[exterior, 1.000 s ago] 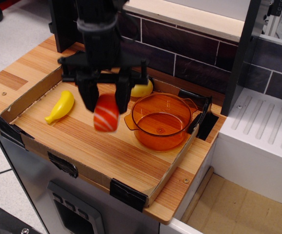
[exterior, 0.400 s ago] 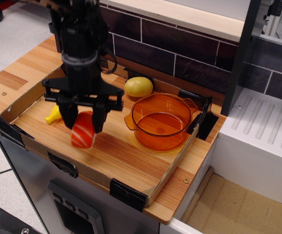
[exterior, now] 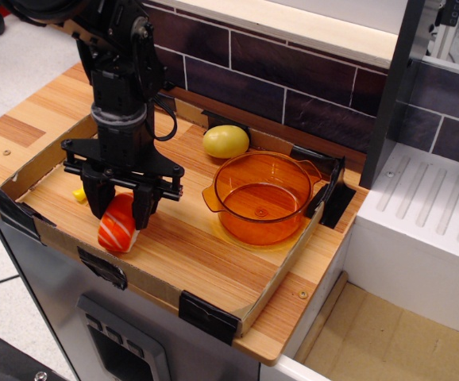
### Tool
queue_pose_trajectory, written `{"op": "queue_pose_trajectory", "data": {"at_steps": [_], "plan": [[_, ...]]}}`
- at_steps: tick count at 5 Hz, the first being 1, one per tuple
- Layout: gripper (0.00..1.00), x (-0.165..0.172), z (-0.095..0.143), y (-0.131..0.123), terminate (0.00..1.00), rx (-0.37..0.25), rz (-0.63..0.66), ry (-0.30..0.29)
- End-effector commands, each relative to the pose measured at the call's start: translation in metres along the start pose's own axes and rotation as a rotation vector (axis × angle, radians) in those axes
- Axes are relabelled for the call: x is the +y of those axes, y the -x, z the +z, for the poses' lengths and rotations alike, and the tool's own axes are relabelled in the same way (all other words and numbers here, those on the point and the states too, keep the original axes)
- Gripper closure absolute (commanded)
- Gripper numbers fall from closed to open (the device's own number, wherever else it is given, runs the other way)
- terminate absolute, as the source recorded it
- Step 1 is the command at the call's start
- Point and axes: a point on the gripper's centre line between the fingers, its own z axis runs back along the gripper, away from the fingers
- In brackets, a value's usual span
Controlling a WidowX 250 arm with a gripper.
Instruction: Take sushi out of pot
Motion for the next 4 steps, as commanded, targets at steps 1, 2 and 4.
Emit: {"op": "queue_pose_trajectory", "data": {"at_steps": [1, 2, 4], "plan": [[0.00, 0.004, 0.015, -0.002, 0.00, -0.033, -0.028, -0.002], [0.00, 0.005, 0.035, -0.002, 0.00, -0.062, -0.016, 0.027], [0.00, 0.013, 0.101, -0.009, 0.00, -0.082, 0.073, 0.115]]}}
